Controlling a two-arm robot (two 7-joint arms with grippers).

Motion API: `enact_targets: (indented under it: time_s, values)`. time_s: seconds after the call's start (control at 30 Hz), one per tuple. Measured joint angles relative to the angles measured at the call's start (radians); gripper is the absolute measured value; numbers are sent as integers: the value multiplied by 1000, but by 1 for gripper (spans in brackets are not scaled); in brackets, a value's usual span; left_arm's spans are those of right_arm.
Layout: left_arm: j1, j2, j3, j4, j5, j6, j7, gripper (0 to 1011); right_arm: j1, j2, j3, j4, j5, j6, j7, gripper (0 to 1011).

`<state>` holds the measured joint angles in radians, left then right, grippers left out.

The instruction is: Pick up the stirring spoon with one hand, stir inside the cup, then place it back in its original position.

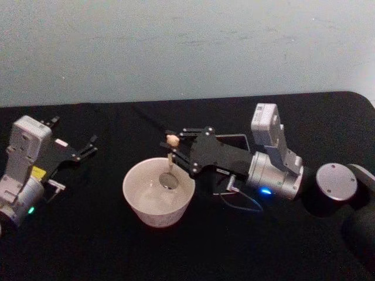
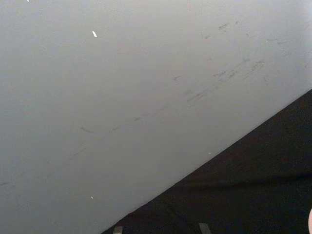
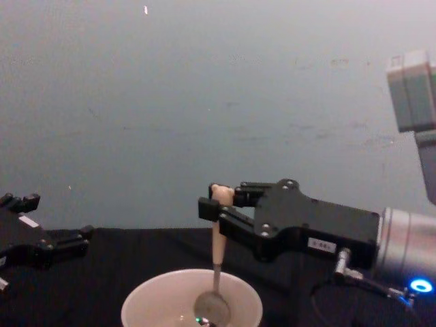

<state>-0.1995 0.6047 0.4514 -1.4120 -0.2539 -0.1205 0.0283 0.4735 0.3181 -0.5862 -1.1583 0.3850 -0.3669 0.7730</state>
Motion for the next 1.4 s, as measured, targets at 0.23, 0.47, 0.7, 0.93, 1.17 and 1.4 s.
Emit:
enact_targets:
  time_s: [0.23,0.47,0.7,0.93,1.17,1.4]
  values:
    - [0,0,0,0,0,0,0,1001,-29,30,11,-44,11,17,4,214]
    - [0,0,0,0,0,0,0,1001,-59,52,8,-95,29,37,18,214]
    - [0,0,0,0,0,0,0,1001,-74,57,-14,-128,45,47,43,215]
    - [0,0,0,0,0,0,0,1001,-56,31,-33,-103,43,43,44,214]
    - [0,0,0,0,0,0,0,1001,-16,-11,-34,-31,20,25,13,214]
    - [0,0,0,0,0,0,0,1002,-1,-19,-18,-3,10,16,-8,214]
